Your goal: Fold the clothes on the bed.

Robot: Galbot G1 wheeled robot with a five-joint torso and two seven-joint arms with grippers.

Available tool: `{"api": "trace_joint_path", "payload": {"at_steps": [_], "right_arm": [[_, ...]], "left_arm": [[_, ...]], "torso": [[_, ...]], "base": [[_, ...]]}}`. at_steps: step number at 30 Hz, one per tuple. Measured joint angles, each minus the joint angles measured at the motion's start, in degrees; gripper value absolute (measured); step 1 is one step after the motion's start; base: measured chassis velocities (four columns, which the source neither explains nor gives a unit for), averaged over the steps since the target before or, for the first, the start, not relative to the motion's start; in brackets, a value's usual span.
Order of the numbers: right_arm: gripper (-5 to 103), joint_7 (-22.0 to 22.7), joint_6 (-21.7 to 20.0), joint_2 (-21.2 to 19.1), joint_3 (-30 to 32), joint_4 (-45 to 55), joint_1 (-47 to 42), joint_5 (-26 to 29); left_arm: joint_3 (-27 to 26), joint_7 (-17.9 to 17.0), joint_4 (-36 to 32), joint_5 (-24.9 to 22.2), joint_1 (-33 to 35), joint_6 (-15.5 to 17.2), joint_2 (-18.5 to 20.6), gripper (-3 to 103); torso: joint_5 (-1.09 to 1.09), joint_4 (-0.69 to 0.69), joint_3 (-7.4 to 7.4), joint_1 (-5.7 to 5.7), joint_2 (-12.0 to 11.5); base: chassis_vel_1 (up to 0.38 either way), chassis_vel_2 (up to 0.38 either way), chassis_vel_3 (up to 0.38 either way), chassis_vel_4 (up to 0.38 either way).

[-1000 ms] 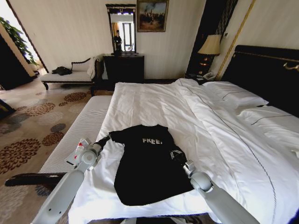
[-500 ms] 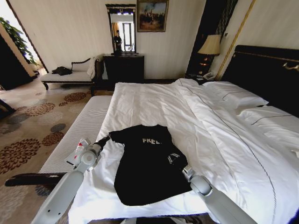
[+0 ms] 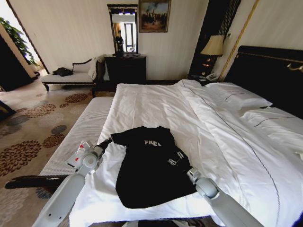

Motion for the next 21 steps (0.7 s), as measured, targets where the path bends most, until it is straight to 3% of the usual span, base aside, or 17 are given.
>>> {"api": "trace_joint_path", "payload": {"at_steps": [5,14,21], "right_arm": [[97,1.2,-1.7,0.5,3.9,1.9,-0.6,4.8],[100,2.3,-2.7,1.4,7.5,2.4,-2.8,6.7],[100,2.5,-3.0,1.7,9.4,2.3,-4.1,6.4]], "left_arm": [[0.9,-0.6,-0.3,-0.1,-1.8,0.0,0.6,0],[2.7,-2.5,-6.1,0.3,-3.1,0.7,1.6,0],[7.2,-4.5,-9.0,2.4,-4.4,2.8,2.1,0]], "torso": [[0.0,0.0,0.0,0.0,0.0],[0.01,-0.01,0.0,0.0,0.0],[0.01,0.01,0.0,0.0,0.0]], "base": [[0.0,0.0,0.0,0.0],[0.0,0.0,0.0,0.0],[0.0,0.0,0.0,0.0]]}}
